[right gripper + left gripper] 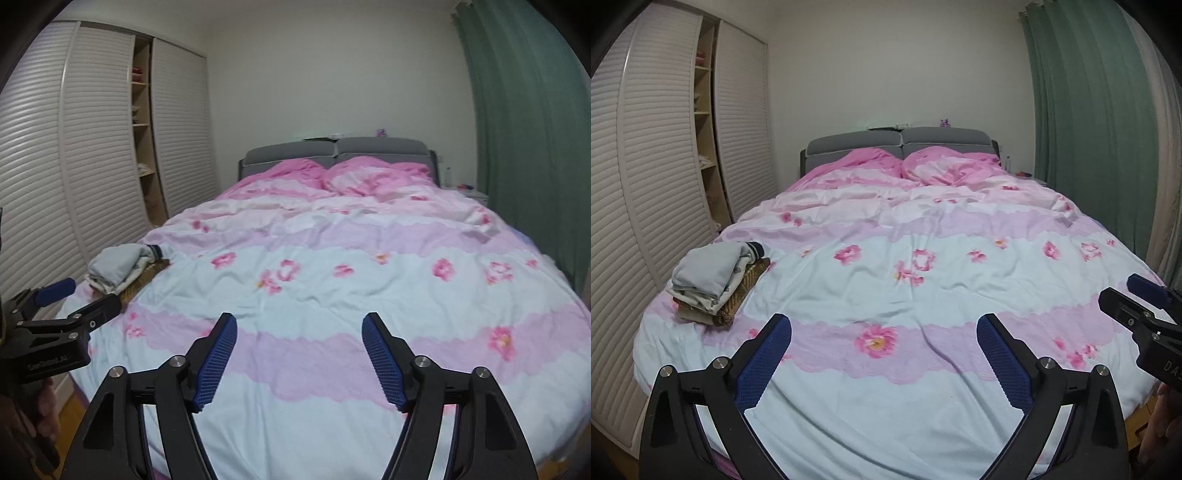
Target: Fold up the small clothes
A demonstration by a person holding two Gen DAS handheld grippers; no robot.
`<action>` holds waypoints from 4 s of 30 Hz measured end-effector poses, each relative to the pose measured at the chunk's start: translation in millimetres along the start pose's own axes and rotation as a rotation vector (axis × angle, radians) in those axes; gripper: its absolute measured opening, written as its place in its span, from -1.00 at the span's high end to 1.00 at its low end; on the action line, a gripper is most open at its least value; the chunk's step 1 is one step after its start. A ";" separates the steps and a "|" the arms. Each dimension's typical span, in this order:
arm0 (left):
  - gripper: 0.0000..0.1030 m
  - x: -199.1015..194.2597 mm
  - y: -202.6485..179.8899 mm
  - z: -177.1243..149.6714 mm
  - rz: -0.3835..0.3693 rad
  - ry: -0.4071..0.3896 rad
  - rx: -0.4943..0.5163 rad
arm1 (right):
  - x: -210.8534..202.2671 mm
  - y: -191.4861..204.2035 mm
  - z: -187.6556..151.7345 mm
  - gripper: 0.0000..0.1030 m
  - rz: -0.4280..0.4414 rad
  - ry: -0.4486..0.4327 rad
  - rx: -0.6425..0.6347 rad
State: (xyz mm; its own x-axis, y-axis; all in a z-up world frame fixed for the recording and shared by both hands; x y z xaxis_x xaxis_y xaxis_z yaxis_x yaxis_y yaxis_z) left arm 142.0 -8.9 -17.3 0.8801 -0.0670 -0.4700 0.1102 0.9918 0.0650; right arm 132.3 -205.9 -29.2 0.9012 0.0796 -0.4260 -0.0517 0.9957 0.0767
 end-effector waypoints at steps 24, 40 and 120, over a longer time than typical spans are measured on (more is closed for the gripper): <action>-1.00 -16.4 -4.8 -46.8 0.016 0.014 -0.014 | -42.4 -21.5 -33.2 -0.63 -0.097 -0.028 0.006; -1.00 -14.7 -1.2 -50.5 0.039 0.013 0.001 | -42.6 -27.6 -38.5 -0.63 -0.098 -0.019 0.020; -1.00 -15.9 -15.6 -48.6 0.029 0.025 0.020 | -43.0 -26.5 -39.6 -0.63 -0.119 -0.015 0.048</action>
State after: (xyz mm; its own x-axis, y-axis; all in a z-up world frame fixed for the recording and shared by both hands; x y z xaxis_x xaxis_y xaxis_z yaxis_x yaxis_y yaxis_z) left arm 103.7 -18.0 -53.6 0.8714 -0.0351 -0.4893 0.0943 0.9908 0.0969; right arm 77.9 -233.9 -48.6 0.9062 -0.0400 -0.4209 0.0760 0.9947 0.0693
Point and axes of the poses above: each gripper's, at about its wrist camera, not at the fingertips, and x roughly the way its jaws point, y to its left, z to its top, the point moved 5 cm from there along x, roughly the way its jaws point, and after that the axes turned 1 degree about -z, right-handed, at the moved point
